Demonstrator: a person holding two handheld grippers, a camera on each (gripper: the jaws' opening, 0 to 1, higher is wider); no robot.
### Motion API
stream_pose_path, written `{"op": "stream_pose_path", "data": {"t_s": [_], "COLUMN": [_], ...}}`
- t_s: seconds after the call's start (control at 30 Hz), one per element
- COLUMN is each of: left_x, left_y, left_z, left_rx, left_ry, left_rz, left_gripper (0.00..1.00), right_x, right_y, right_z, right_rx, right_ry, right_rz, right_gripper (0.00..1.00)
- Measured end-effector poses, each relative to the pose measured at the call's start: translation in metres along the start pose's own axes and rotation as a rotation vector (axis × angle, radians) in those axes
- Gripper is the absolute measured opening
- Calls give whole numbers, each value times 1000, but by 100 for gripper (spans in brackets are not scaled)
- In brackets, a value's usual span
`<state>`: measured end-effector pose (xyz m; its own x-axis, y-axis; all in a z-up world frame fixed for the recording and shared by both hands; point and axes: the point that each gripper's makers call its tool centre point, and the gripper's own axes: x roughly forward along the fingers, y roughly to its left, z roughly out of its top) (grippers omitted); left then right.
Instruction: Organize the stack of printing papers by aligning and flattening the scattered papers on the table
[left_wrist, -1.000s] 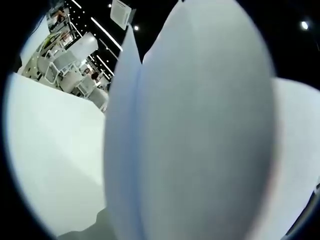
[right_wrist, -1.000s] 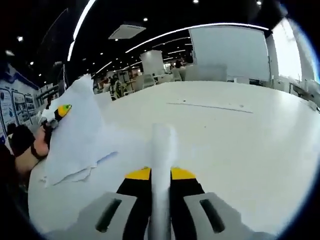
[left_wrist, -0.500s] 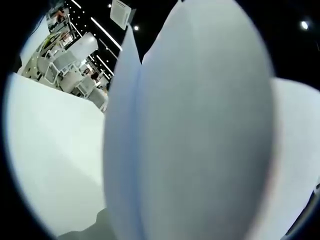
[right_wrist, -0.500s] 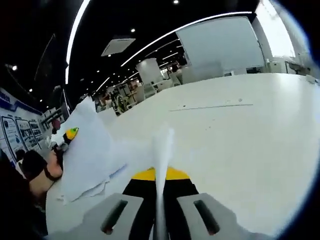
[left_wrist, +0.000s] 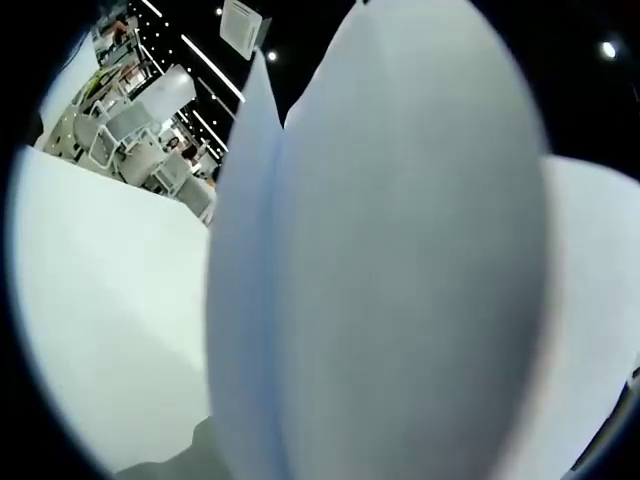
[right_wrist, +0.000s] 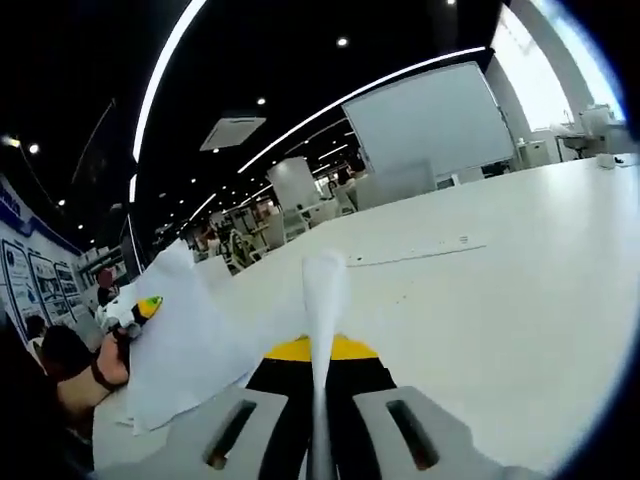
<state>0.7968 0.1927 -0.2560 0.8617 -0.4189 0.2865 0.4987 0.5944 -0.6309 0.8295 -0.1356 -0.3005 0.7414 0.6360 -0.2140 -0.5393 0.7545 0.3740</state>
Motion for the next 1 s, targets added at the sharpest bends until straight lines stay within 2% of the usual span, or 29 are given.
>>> {"op": "stream_pose_path", "data": {"t_s": [0.27,0.47,1.0], "left_x": [0,0,0], "left_y": [0,0,0], "left_z": [0,0,1], "left_rx": [-1,-3,1], "left_ry": [0,1,3], "left_rz": [0,-2,0], "left_gripper": [6,6,6], "right_x": [1,-1,-1], "right_y": [3,0,-1], "right_z": [-2,3,4], "right_rx": [-10,-27,-22], "right_ry": [2,-22,-24], "right_rz": [-11,-35,-42], "right_gripper": [0,0,0]}}
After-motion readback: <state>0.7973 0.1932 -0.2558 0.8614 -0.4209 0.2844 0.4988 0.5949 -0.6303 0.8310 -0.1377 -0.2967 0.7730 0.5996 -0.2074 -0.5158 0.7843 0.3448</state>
